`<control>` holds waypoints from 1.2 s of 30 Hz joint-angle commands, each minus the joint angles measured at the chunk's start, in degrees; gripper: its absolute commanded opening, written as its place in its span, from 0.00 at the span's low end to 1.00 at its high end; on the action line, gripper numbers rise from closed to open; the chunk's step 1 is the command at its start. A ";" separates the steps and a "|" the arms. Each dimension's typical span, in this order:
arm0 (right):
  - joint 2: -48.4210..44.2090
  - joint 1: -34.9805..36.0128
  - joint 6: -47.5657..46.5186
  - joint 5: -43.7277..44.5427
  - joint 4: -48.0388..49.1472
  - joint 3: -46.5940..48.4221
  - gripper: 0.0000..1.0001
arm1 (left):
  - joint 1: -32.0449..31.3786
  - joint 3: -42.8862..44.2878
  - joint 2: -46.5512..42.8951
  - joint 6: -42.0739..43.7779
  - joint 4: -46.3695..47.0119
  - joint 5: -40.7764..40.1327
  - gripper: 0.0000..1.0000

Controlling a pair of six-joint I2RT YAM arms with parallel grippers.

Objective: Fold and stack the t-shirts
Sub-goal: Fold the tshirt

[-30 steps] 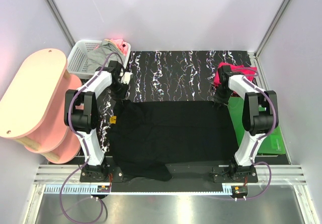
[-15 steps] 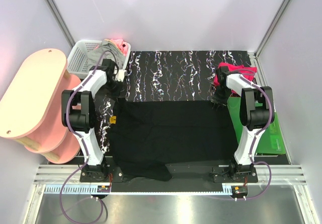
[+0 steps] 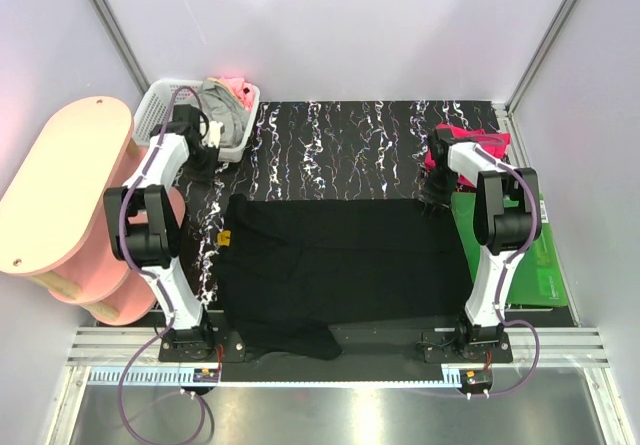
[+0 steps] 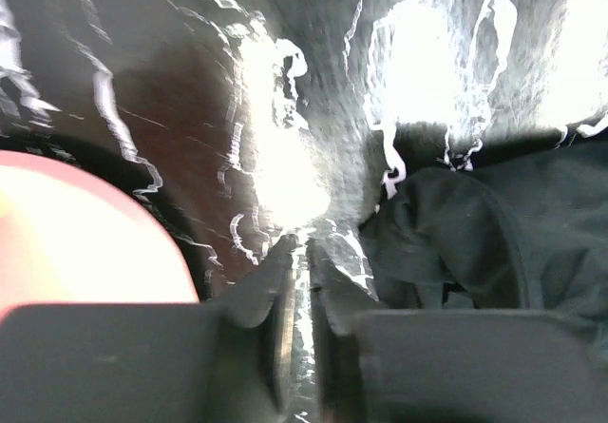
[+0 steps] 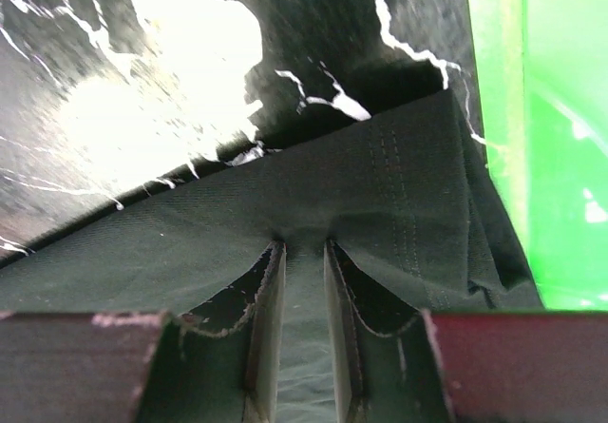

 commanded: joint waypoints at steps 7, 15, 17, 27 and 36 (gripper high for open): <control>8.59 -0.36 -0.07 0.86 4.78 6.43 0.29 | -20.14 -8.45 -24.80 5.34 -7.56 4.24 0.34; 11.06 -0.36 0.54 -0.89 2.93 10.13 0.28 | -27.04 -12.69 -17.10 4.30 -6.43 -2.35 0.32; 9.66 -0.36 0.72 -0.81 3.11 8.73 0.28 | -27.04 -9.88 -12.37 3.51 -6.43 -4.54 0.31; 1.41 -0.27 0.63 -1.42 5.30 1.09 0.28 | -27.04 -4.95 1.10 1.22 -7.83 -9.12 0.31; -6.51 1.22 1.95 -7.30 5.66 -0.07 0.28 | -25.03 3.45 12.95 1.49 -14.50 -8.26 0.31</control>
